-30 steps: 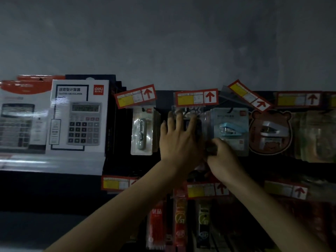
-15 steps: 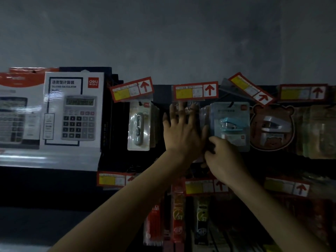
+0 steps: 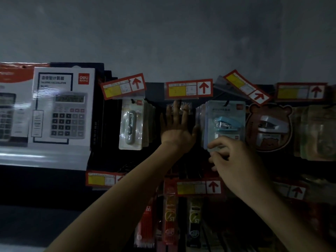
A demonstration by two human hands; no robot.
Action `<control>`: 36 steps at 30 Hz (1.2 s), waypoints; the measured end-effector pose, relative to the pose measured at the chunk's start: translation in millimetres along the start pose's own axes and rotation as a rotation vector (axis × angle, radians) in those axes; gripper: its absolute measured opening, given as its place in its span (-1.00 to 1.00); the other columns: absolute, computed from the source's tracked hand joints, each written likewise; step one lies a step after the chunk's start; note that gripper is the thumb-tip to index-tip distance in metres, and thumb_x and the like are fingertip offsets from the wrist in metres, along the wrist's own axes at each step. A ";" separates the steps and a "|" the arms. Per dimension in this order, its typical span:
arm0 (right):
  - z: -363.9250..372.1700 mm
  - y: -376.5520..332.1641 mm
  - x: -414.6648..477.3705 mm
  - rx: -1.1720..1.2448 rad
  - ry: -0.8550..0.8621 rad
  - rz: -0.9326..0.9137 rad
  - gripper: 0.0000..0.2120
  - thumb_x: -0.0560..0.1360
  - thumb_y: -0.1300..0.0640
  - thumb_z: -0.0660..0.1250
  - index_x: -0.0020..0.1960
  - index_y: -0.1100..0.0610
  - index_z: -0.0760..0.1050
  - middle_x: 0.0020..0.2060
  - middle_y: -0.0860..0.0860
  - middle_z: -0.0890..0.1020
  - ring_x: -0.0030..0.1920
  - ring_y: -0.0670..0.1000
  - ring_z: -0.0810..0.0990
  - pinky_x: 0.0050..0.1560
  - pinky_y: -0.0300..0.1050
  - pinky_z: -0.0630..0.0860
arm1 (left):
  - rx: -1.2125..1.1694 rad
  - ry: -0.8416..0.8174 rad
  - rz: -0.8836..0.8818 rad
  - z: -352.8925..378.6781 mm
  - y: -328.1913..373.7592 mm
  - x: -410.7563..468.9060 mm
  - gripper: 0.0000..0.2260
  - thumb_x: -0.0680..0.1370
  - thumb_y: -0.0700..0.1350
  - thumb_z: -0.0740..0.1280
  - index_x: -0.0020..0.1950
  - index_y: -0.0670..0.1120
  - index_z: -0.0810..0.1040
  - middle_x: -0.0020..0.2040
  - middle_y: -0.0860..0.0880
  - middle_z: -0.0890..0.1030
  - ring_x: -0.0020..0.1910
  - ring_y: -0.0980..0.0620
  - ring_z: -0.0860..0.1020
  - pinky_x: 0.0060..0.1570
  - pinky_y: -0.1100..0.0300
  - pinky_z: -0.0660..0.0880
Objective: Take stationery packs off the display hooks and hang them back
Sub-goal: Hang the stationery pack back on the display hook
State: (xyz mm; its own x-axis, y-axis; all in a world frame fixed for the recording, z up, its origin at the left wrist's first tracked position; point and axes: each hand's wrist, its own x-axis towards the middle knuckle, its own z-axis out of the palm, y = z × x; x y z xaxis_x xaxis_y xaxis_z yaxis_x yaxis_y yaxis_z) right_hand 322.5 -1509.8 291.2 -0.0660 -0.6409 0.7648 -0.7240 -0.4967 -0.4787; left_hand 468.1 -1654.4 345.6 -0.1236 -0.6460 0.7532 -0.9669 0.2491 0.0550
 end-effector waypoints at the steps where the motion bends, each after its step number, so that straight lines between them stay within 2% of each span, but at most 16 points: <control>1: -1.2 1.6 -0.1 0.006 0.000 -0.001 -0.86 0.63 0.10 0.33 0.12 -0.12 0.58 -0.12 -0.14 0.71 -0.27 -0.14 0.68 -0.19 -0.01 0.66 | -0.004 -0.003 0.000 3.1 -1.1 4.4 -0.30 0.67 0.33 -0.09 0.66 0.07 -0.34 0.62 -0.10 -0.45 0.59 -0.15 -0.46 0.57 -0.25 -0.29; 8: -3.3 12.6 2.2 -0.013 -0.016 -0.006 -0.87 0.60 0.09 0.38 0.06 -0.14 0.61 -0.23 -0.16 0.69 -0.28 -0.14 0.68 -0.18 0.01 0.66 | 0.054 0.007 -0.050 24.2 -3.6 28.6 -0.27 0.65 0.36 -0.01 0.68 0.08 -0.23 0.66 -0.10 -0.34 0.63 -0.18 -0.35 0.58 -0.27 -0.20; 16: -4.3 25.1 4.8 0.001 -0.043 -0.010 -0.87 0.58 0.07 0.39 0.04 -0.17 0.60 -0.23 -0.15 0.70 -0.26 -0.15 0.69 -0.17 0.03 0.66 | 0.081 0.015 -0.070 30.2 2.5 29.6 -0.26 0.67 0.31 0.04 0.67 0.06 -0.30 0.64 -0.16 -0.38 0.62 -0.23 -0.36 0.58 -0.28 -0.24; 20: -2.8 27.1 5.1 0.002 -0.047 -0.026 -0.88 0.58 0.07 0.41 0.02 -0.16 0.61 -0.24 -0.16 0.70 -0.28 -0.14 0.69 -0.18 0.04 0.66 | 0.099 -0.035 -0.056 25.7 7.5 23.4 -0.14 0.62 0.30 0.17 0.67 0.00 -0.30 0.65 -0.21 -0.34 0.63 -0.27 -0.30 0.58 -0.31 -0.16; 26: 0.7 26.3 6.8 0.001 -0.061 -0.040 -0.90 0.56 0.03 0.43 0.02 -0.17 0.60 -0.25 -0.19 0.70 -0.27 -0.17 0.69 -0.18 0.03 0.66 | 0.079 -0.131 -0.125 24.5 6.3 38.4 -0.25 0.66 0.31 0.04 0.68 0.04 -0.26 0.67 -0.13 -0.32 0.64 -0.24 -0.29 0.58 -0.30 -0.17; 30: 0.6 26.6 8.9 -0.011 -0.065 -0.035 -0.90 0.56 0.02 0.43 0.02 -0.19 0.60 -0.25 -0.19 0.70 -0.26 -0.17 0.69 -0.18 0.01 0.65 | 0.025 -0.131 -0.141 29.5 2.0 47.8 -0.27 0.66 0.32 0.05 0.69 0.07 -0.21 0.68 -0.07 -0.28 0.65 -0.21 -0.28 0.58 -0.29 -0.19; 36: 1.5 23.9 8.7 -0.052 -0.079 -0.028 -0.90 0.56 0.03 0.43 -0.02 -0.19 0.60 -0.29 -0.22 0.69 -0.29 -0.22 0.66 -0.20 -0.07 0.62 | 0.019 -0.160 -0.133 38.8 -3.5 58.6 -0.28 0.66 0.31 0.07 0.69 0.08 -0.17 0.69 -0.06 -0.25 0.65 -0.24 -0.22 0.57 -0.29 -0.10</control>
State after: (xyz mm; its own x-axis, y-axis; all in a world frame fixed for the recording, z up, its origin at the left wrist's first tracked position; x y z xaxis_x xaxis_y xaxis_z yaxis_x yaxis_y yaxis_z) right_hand 305.6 -1528.2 285.7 0.0079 -0.6724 0.7401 -0.7593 -0.4857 -0.4331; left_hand 455.6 -1721.2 364.1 -0.0270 -0.7793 0.6260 -0.9808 0.1416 0.1339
